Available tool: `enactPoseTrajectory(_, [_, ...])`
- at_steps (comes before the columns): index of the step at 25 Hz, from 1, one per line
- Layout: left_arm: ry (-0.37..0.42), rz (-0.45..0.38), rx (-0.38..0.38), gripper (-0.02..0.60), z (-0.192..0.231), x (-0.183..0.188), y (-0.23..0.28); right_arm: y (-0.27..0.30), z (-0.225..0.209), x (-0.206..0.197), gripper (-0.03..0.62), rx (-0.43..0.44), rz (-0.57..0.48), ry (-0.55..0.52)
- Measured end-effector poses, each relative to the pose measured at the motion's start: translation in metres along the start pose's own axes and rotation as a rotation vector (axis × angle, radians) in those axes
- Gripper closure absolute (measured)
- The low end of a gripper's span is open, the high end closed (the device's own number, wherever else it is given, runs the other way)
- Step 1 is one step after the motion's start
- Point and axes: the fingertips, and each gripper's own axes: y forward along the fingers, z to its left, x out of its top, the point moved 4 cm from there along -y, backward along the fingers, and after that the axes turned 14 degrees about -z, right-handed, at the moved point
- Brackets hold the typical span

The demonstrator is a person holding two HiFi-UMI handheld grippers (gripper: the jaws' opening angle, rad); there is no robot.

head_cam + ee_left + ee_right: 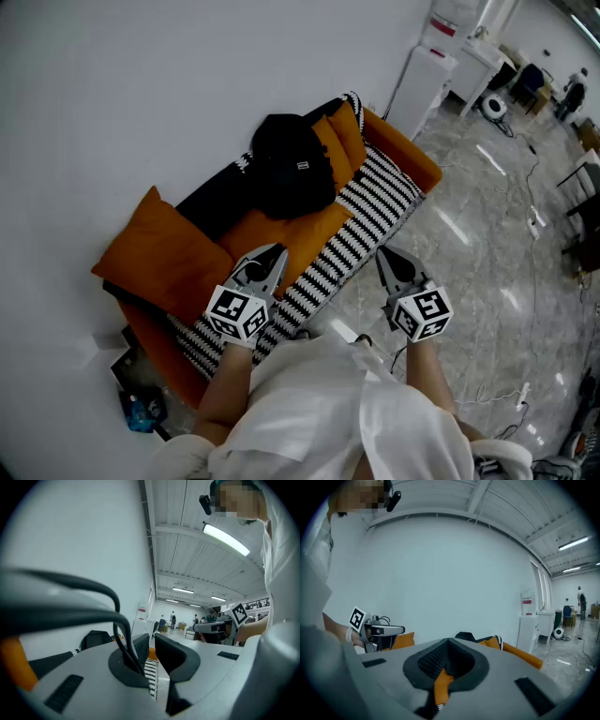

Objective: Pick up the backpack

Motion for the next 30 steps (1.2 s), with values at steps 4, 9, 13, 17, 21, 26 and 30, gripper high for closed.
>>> enactPoseTrajectory(4, [0.005, 0.0, -0.02, 0.523, 0.0, 0.002, 0.009, 0.004, -0.006, 0.003, 0.577, -0.007, -0.007, 0.0])
enactPoseTrajectory(9, [0.001, -0.003, -0.024, 0.523, 0.002, 0.001, 0.016, 0.006, -0.01, 0.005, 0.577, -0.008, -0.015, -0.005])
enactPoseTrajectory(13, [-0.005, -0.005, -0.033, 0.523, 0.0, 0.001, 0.019, 0.004, -0.012, 0.005, 0.577, -0.011, -0.01, 0.001])
enactPoseTrajectory(17, [-0.01, -0.006, -0.036, 0.523, 0.001, 0.002, 0.023, 0.006, -0.015, 0.008, 0.577, -0.013, -0.03, 0.022])
enactPoseTrajectory(21, [-0.018, -0.005, -0.029, 0.523, 0.004, -0.001, 0.021, 0.009, -0.015, 0.005, 0.576, -0.01, -0.038, 0.043])
enactPoseTrajectory(26, [-0.018, -0.001, -0.023, 0.523, 0.007, -0.003, 0.017, 0.013, -0.01, 0.001, 0.576, -0.001, -0.023, 0.043])
enactPoseTrajectory(30, [-0.023, 0.002, -0.015, 0.524, 0.012, -0.003, 0.013, 0.017, -0.006, -0.001, 0.576, 0.013, -0.014, 0.037])
